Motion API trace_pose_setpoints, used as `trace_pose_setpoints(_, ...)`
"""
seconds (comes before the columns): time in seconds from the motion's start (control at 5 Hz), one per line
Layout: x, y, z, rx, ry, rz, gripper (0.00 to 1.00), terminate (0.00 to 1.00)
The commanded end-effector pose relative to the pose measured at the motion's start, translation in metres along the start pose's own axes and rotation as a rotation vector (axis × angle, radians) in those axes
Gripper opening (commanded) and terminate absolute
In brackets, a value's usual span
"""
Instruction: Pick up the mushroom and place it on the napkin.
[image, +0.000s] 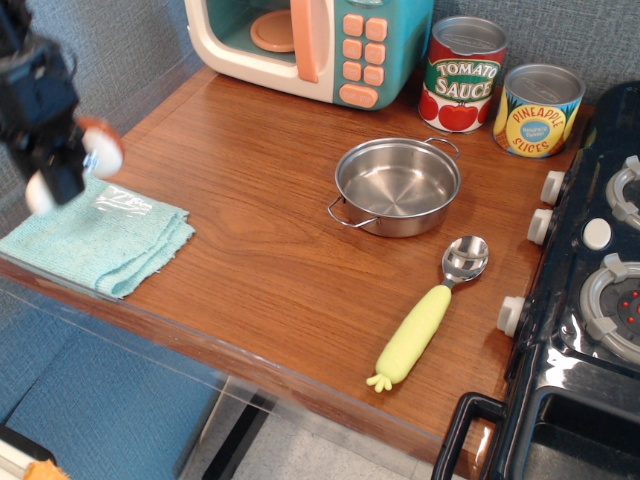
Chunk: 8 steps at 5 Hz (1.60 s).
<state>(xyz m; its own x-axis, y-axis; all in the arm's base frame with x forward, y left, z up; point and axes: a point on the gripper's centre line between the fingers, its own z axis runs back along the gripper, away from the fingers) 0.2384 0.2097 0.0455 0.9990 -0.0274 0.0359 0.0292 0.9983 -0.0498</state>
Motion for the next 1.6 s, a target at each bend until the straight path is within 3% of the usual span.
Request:
trace_pose_setpoints(0.0, -0.016, 0.007, 0.016, 0.083, -0.036, -0.066, 1.0, 0.0)
trace_pose_setpoints(0.4, -0.009, 0.008, 0.029, 0.136, -0.076, -0.046, 1.0, 0.0)
trace_pose_setpoints(0.8, -0.006, -0.001, 0.081, 0.123, -0.18, -0.037, 1.0, 0.0)
trace_pose_setpoints(1.2, -0.006, -0.001, 0.081, 0.123, -0.18, -0.037, 1.0, 0.0)
trace_pose_setpoints(1.4, -0.006, -0.001, 0.081, 0.123, -0.18, -0.037, 1.0, 1.0)
